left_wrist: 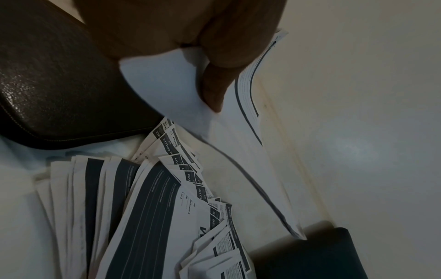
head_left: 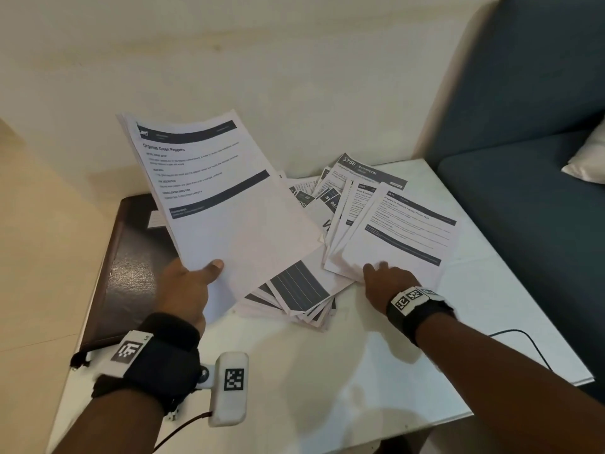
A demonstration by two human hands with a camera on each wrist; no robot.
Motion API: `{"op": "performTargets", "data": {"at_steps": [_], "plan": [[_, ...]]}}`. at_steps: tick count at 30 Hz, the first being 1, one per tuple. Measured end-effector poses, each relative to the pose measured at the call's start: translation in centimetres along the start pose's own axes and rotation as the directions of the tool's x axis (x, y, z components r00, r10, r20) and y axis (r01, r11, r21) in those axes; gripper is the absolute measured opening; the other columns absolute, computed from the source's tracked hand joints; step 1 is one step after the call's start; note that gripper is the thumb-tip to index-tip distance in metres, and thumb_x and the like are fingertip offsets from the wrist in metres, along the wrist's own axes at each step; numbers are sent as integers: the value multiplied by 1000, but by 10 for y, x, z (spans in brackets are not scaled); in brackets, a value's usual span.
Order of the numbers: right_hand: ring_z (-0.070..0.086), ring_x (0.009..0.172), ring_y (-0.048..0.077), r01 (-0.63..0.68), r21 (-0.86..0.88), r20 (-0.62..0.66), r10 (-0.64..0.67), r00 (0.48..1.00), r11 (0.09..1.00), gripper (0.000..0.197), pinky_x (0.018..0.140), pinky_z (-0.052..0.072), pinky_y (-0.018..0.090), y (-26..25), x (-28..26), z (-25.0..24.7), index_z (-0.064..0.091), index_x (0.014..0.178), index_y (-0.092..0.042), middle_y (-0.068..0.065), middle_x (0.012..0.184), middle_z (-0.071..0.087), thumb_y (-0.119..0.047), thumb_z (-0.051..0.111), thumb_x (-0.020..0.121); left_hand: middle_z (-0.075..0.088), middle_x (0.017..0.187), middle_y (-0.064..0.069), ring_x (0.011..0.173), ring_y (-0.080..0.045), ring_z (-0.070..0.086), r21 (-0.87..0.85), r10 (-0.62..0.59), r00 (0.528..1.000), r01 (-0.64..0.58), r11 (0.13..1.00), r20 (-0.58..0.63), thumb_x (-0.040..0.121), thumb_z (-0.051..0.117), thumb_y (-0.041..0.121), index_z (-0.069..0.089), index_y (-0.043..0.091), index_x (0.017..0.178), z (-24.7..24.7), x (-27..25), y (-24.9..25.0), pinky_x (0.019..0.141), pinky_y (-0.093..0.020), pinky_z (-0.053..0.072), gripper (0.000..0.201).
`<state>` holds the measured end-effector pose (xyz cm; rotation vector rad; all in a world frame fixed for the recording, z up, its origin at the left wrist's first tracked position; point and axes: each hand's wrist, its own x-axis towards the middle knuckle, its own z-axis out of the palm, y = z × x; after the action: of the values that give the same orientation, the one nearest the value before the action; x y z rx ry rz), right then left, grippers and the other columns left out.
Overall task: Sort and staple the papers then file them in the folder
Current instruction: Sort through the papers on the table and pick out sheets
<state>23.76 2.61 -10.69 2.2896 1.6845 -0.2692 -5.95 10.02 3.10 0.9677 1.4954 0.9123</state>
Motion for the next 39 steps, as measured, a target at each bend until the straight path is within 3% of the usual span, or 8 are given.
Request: {"op": "performTargets", "data": {"at_steps": [7, 12, 19, 25, 28, 31, 34, 39], "plan": [[54, 116, 30, 56, 12, -17, -55, 998, 998, 31, 89, 47, 40, 3, -10, -10, 47, 125, -13, 10, 129, 51, -17, 37, 95, 58, 93, 8, 95, -23, 52, 0, 1, 1000, -1, 1000, 14, 93, 64, 9, 55, 18, 104, 4, 4, -1, 102, -48, 43, 17], [22, 147, 35, 283, -153, 120, -266, 956, 947, 45, 106, 37, 47, -8, -52, -16, 42, 139, -8, 17, 160, 19, -14, 41, 94, 59, 98, 4, 96, -24, 53, -10, 25, 998, -25, 1000, 62, 95, 61, 9, 56, 9, 124, 11, -2, 2, 100, -44, 42, 30], [32, 142, 37, 654, -91, 360, -587, 725, 751, 43, 100, 42, 52, -21, -125, 1, 50, 130, -1, 17, 158, 27, -15, 50, 90, 61, 107, -1, 105, -28, 54, 4, 31, 998, -31, 1000, 59, 95, 62, 8, 58, 13, 123, 11, -11, 4, 106, -53, 42, 29], [62, 97, 33, 673, 38, 350, -641, 683, 739, 30, 84, 52, 41, -15, -135, -13, 62, 99, -16, 8, 116, 63, -41, 55, 85, 62, 113, -4, 109, -30, 54, -11, 9, 1000, -9, 1000, 22, 94, 63, 8, 59, 15, 122, 8, -7, 4, 106, -55, 42, 30], [61, 86, 20, 497, 172, 299, -525, 797, 851, 51, 79, 50, 33, -4, -128, -16, 64, 86, -23, -6, 94, 67, -73, 50, 82, 62, 113, -3, 108, -29, 54, -24, 1, 1000, -1, 1000, 12, 94, 63, 6, 58, 14, 126, 8, -5, 3, 107, -53, 41, 33], [54, 84, 17, 97, 362, 104, -144, 984, 927, 36, 71, 39, 27, 16, -106, -12, 55, 79, -24, -5, 90, 62, -59, 55, 89, 59, 110, -3, 106, -28, 52, -8, -3, 1000, 3, 1000, 11, 94, 62, 7, 57, 12, 127, 10, -3, 1, 107, -53, 40, 34], [55, 102, 26, -263, 442, 120, 234, 965, 858, 53, 82, 47, 33, 32, -94, 5, 50, 107, -20, 6, 112, 57, -61, 67, 78, 57, 110, -3, 106, -28, 49, -2, -16, 1000, 16, 1000, 12, 94, 63, 9, 55, 13, 127, 12, -1, 0, 107, -54, 40, 34], [45, 118, 39, -436, 354, 228, 376, 898, 827, 92, 93, 46, 43, 27, -92, 23, 33, 132, -14, 14, 128, 39, -63, 76, 67, 57, 104, -1, 105, -29, 50, 1, -15, 1000, 15, 1000, 22, 95, 62, 10, 56, 15, 124, 12, 0, -2, 106, -56, 41, 30]]}}
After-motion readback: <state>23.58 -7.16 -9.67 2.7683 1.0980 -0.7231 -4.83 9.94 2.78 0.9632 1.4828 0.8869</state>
